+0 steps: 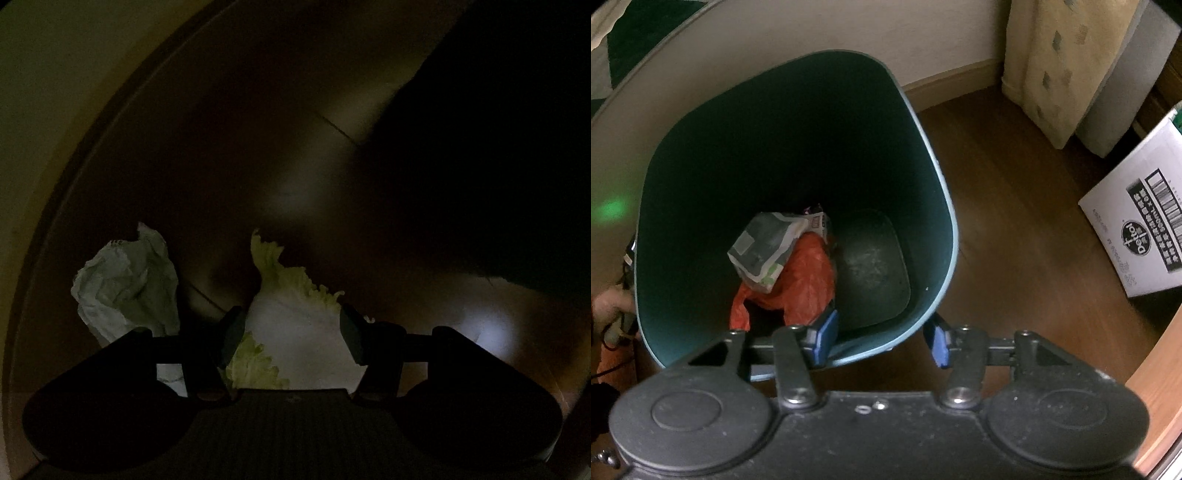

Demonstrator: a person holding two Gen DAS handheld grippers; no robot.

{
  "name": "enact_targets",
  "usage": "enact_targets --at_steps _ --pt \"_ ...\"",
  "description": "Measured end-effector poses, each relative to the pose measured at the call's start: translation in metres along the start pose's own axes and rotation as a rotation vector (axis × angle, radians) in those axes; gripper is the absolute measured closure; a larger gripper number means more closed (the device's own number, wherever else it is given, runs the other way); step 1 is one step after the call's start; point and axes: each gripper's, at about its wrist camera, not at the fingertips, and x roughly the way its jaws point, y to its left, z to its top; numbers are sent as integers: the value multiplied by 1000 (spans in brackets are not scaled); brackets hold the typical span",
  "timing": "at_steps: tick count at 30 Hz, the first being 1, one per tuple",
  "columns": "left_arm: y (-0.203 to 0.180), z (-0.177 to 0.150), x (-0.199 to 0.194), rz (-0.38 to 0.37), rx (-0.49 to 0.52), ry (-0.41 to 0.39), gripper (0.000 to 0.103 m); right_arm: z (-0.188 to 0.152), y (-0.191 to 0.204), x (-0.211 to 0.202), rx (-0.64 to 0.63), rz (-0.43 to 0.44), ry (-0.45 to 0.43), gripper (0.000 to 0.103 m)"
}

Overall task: Collect trash
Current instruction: 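Open the right tool off the bin rim while the left tool moves back toward the cabbage leaf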

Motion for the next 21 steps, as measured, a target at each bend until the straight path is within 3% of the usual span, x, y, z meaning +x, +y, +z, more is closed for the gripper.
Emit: enact_targets --at_steps 8,14,19,21 --pt "10 -13 -15 -42 -102 -18 45 -1 2 1 1 -11 -14 52" --pt "31 -62 -40 -133 -367 -36 45 -1 2 0 7 -11 -22 52" --pt "50 -94 -23 -196 -583 25 45 -1 2 -1 7 -14 -23 53" --pt "49 -90 -11 -196 -608 44 45 0 2 -1 9 -14 -24 53"
